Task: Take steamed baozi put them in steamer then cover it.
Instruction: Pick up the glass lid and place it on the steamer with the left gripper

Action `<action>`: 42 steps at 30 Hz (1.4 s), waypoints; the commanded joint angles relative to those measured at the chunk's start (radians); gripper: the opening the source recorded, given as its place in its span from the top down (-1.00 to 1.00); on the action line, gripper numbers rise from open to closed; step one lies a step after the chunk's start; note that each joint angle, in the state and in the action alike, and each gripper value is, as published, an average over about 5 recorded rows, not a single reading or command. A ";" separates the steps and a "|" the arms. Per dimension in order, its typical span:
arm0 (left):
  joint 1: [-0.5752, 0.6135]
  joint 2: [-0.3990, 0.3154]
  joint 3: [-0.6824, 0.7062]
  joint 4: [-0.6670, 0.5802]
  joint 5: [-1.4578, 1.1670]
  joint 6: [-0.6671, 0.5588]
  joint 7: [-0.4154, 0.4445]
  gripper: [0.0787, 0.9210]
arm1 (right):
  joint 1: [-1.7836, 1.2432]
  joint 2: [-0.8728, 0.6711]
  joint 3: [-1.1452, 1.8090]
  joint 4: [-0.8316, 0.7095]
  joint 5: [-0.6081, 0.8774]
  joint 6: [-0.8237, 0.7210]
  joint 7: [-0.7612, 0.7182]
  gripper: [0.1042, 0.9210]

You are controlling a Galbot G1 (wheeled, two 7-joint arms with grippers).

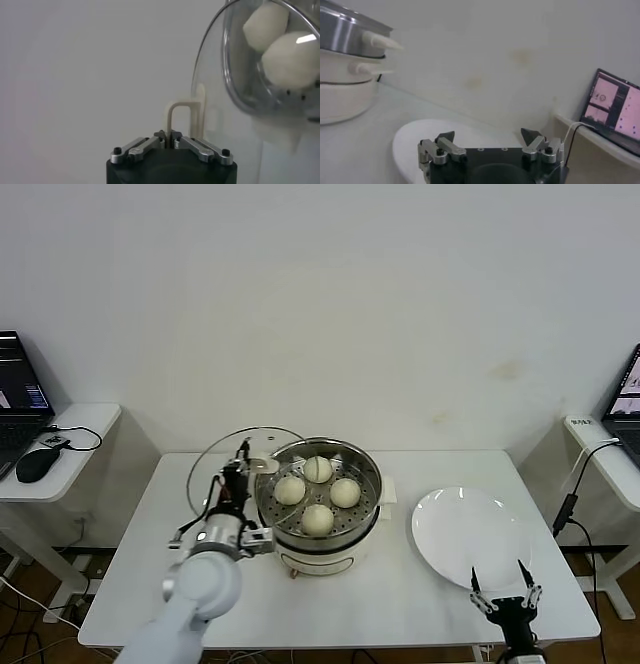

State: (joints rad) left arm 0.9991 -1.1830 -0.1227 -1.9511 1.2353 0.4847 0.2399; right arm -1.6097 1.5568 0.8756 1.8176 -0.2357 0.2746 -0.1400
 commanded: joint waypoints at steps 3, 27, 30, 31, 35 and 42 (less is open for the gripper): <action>-0.077 -0.227 0.138 0.064 0.174 0.037 0.072 0.87 | 0.002 0.020 -0.003 -0.011 -0.054 0.008 0.006 -0.76; -0.083 -0.328 0.147 0.224 0.309 0.007 0.068 0.87 | 0.005 0.019 -0.011 -0.048 -0.060 0.022 0.015 -0.76; -0.080 -0.325 0.138 0.229 0.311 0.004 0.066 0.87 | 0.003 0.019 -0.013 -0.049 -0.061 0.023 0.014 -0.76; -0.079 -0.324 0.137 0.231 0.311 0.003 0.065 0.87 | 0.003 0.019 -0.015 -0.048 -0.061 0.023 0.014 -0.76; -0.075 -0.327 0.132 0.236 0.317 0.000 0.062 0.87 | 0.003 0.019 -0.020 -0.045 -0.061 0.020 0.014 -0.76; -0.079 -0.334 0.148 0.245 0.314 0.001 0.058 0.87 | 0.005 0.019 -0.024 -0.048 -0.061 0.020 0.012 -0.76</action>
State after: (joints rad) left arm 0.9235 -1.5051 0.0097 -1.7250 1.5361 0.4839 0.2994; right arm -1.6055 1.5750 0.8526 1.7717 -0.2951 0.2944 -0.1275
